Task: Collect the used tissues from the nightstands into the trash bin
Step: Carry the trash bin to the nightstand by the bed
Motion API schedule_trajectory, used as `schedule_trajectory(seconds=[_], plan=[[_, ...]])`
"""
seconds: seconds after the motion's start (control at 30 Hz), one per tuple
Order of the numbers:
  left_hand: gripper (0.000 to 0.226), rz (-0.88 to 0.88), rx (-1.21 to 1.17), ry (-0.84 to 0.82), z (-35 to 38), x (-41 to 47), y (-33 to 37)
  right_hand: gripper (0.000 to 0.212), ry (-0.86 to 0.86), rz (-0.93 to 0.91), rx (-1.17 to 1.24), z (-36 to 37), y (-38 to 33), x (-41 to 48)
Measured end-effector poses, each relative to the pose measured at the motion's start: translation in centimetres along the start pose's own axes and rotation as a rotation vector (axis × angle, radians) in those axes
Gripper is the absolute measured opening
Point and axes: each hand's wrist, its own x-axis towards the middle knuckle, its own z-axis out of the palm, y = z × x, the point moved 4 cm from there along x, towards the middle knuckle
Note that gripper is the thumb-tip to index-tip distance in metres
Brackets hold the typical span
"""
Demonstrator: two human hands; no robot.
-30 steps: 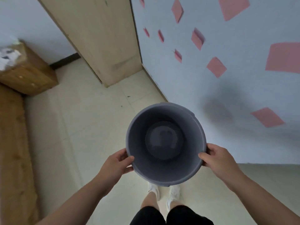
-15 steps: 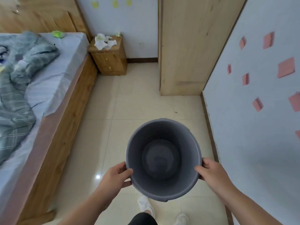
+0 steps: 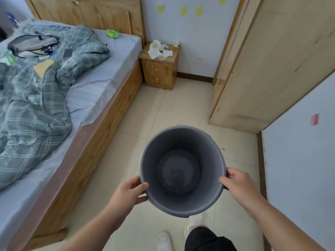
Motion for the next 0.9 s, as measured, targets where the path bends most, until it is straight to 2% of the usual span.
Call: schedule_trajectory(seconds=[0.3, 0.5, 0.67, 0.9], plan=[[0.025, -0.046, 0.086, 0.100, 1.9, 12.2, 9.6, 0.017, -0.074, 0.005, 0.061, -2.7, -4.2, 15.9], [0.026, -0.090, -0.055, 0.183, 1.2, 18.5, 16.2, 0.010, -0.093, -0.044, 0.060, -4.7, -11.6, 25.3], [0.037, -0.099, -0.164, 0.222, -0.7, 23.7, 20.5, 0.010, -0.110, -0.112, 0.003, -4.7, -18.6, 31.7], [0.016, -0.079, -0.223, 0.193, -4.7, 34.2, 26.3, 0.010, -0.081, -0.119, -0.018, -2.6, -25.5, 40.7]])
